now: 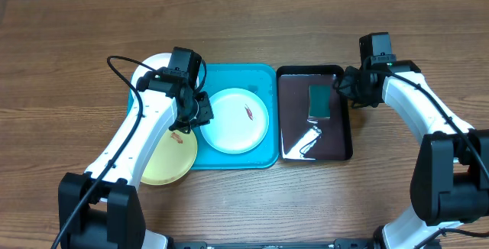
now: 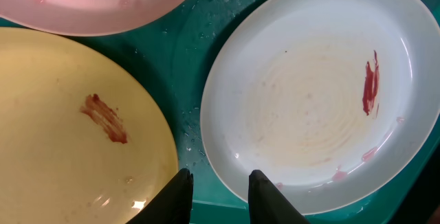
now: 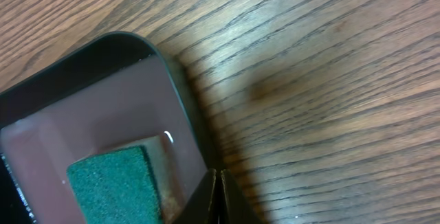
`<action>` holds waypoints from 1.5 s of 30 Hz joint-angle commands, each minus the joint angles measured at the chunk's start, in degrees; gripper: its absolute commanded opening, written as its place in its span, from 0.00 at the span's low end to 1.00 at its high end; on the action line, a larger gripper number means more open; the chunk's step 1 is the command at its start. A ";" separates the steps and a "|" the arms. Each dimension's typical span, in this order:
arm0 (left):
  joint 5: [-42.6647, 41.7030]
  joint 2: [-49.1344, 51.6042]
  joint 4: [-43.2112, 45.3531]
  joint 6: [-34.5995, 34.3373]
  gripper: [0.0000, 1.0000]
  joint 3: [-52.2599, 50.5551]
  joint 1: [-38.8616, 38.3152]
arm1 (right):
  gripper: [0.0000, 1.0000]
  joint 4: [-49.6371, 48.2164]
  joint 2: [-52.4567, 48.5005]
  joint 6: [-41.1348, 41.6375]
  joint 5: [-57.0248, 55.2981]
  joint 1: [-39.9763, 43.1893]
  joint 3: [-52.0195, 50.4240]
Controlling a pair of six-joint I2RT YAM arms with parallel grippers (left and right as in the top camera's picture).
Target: Clean dirty plates on tray and stack at the side
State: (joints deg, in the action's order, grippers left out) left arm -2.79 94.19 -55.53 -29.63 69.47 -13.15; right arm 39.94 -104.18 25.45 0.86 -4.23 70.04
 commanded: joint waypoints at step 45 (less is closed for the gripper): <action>0.17 -0.55 -0.33 -0.39 0.32 0.09 -0.39 | 0.08 5.18 1.92 -0.55 0.76 0.28 3.32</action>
State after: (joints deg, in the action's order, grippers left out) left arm -2.79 94.19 -55.77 -29.65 69.47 -13.15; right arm 44.01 -104.20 27.94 0.01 -4.16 69.71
